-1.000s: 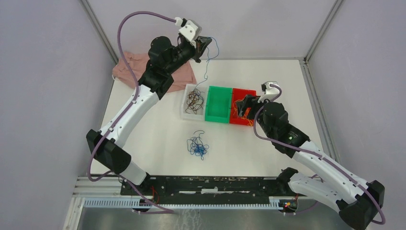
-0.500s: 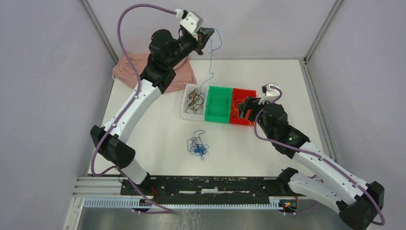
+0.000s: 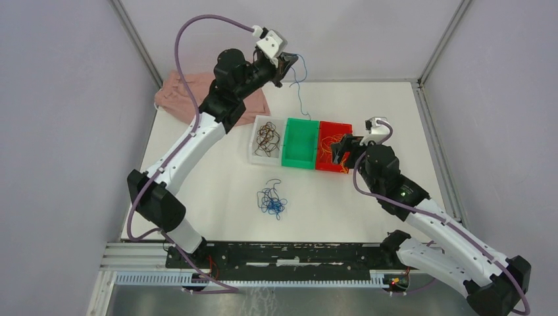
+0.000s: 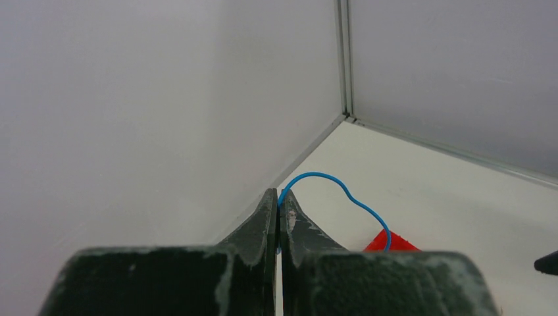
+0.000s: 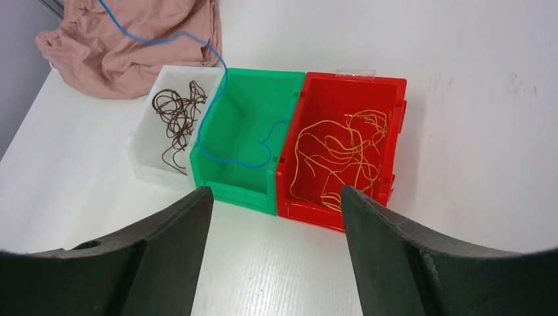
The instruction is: Untangle the cables
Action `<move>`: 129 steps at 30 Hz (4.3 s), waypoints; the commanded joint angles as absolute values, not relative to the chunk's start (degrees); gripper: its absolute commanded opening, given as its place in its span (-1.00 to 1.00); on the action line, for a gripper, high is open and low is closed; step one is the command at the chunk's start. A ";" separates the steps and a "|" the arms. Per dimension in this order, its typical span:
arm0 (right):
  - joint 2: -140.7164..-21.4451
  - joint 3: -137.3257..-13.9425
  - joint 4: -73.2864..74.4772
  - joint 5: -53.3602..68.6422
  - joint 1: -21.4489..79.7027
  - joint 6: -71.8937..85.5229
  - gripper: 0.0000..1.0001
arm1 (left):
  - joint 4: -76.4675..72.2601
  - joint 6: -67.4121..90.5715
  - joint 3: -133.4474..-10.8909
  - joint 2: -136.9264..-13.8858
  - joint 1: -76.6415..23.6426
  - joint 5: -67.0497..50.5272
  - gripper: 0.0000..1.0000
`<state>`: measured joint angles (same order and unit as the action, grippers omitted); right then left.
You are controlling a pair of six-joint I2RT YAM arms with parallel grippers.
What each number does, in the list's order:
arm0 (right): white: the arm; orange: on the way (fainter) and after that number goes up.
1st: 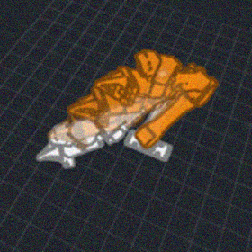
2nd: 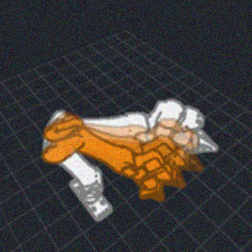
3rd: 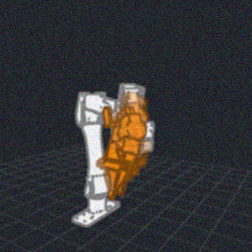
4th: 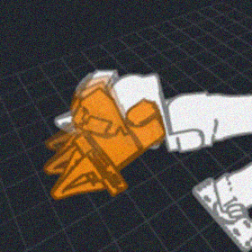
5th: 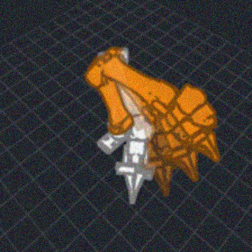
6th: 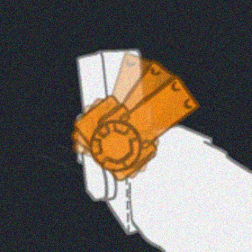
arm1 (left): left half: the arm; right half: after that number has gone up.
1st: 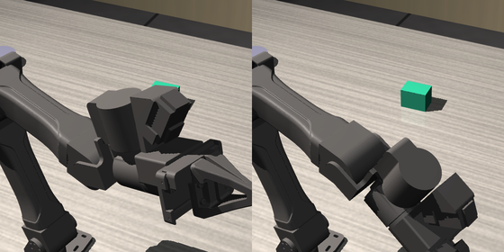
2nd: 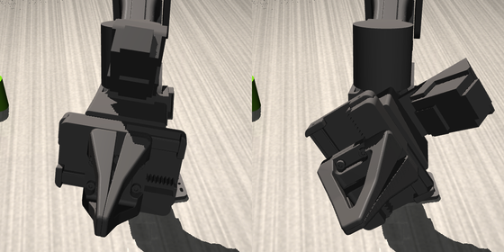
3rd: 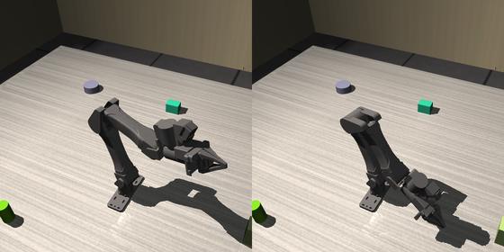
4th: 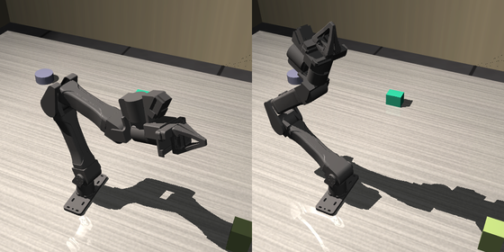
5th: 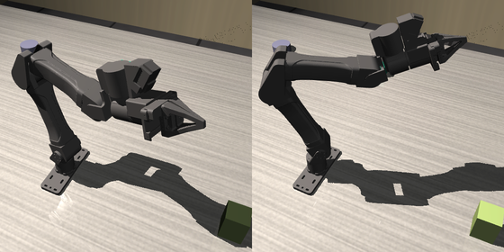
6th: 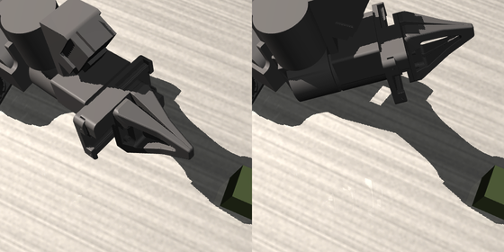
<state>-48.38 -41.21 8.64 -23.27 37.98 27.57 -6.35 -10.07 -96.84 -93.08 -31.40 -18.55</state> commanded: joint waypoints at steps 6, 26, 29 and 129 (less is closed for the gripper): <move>-43.63 -39.79 8.49 -26.72 37.36 27.36 0.55 | -7.37 -14.40 -95.95 -97.42 -32.63 -19.67 -0.94; -44.15 -41.35 11.02 -25.79 34.54 27.52 0.58 | 8.67 -18.93 -89.72 -104.05 -36.78 -15.35 -0.94; -44.70 -40.98 10.91 -25.13 34.07 28.18 0.57 | 10.99 -23.74 -88.79 -105.38 -37.33 -11.02 -0.94; -81.46 -35.62 -32.72 28.91 48.16 45.01 -0.76 | 0.89 -50.18 -17.47 -39.32 -40.17 -24.65 0.13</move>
